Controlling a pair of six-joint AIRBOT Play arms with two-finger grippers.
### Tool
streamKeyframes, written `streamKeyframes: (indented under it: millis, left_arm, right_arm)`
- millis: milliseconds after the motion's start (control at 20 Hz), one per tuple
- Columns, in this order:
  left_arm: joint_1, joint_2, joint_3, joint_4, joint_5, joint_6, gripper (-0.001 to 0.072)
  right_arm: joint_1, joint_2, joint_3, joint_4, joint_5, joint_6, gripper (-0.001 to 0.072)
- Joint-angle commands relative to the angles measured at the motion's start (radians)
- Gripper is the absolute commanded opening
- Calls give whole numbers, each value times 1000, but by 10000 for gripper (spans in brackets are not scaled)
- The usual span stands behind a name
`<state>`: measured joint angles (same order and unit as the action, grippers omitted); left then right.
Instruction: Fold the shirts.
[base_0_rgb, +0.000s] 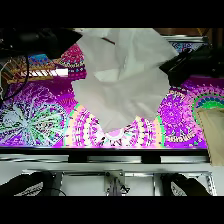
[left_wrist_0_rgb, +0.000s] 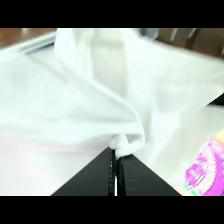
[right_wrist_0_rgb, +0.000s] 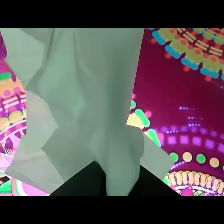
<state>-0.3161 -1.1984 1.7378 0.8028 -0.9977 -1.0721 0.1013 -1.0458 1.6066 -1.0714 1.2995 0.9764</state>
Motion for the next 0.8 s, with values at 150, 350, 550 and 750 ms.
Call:
streamKeyframes:
  millis: [150,350,550,750]
  left_arm:
    - [-2,-43,3,129,-53,-111,150]
    - [1,-19,4,129,-6,-104,555]
    - [38,56,6,129,107,-90,555]
    - [60,80,5,129,91,-105,535]
  right_arm:
    - [0,73,0,145,-28,26,76]
    - [0,102,0,146,-38,43,76]
    - [0,128,0,123,-131,63,73]
    - [0,138,0,88,-173,53,70]
